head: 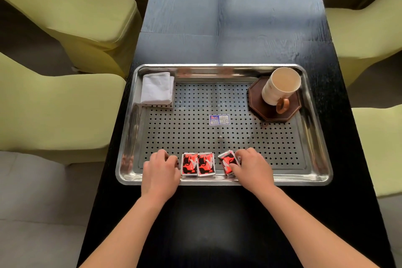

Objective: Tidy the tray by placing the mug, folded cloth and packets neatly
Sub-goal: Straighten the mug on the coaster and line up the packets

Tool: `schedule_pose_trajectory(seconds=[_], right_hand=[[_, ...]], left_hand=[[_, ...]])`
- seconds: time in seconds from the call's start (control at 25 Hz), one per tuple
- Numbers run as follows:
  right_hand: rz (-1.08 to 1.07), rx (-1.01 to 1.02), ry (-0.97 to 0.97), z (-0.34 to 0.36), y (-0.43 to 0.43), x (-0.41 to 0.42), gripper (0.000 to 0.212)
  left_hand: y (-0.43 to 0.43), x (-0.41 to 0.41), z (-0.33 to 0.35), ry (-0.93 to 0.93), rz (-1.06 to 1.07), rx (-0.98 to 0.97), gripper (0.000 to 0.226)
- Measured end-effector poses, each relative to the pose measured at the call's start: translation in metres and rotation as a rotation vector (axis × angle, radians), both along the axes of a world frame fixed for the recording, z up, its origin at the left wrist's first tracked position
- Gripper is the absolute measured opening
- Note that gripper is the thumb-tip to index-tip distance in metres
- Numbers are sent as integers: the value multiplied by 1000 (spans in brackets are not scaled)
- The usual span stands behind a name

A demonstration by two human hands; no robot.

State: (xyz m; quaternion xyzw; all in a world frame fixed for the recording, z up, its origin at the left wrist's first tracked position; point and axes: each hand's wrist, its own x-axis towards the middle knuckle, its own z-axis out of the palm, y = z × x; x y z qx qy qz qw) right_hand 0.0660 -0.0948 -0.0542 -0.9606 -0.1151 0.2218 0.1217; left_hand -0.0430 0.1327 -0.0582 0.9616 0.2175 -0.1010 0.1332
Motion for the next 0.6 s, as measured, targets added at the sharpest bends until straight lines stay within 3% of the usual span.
schedule_pose_trajectory(seconds=[0.24,0.6], right_hand=[[-24,-88,-37,-3,16,0,41],[-68,10,69,-4,24,-2,34]], left_hand=[[0,-7,-2,19,26,-69,24],[-5,1,1,24,138,-144,25]])
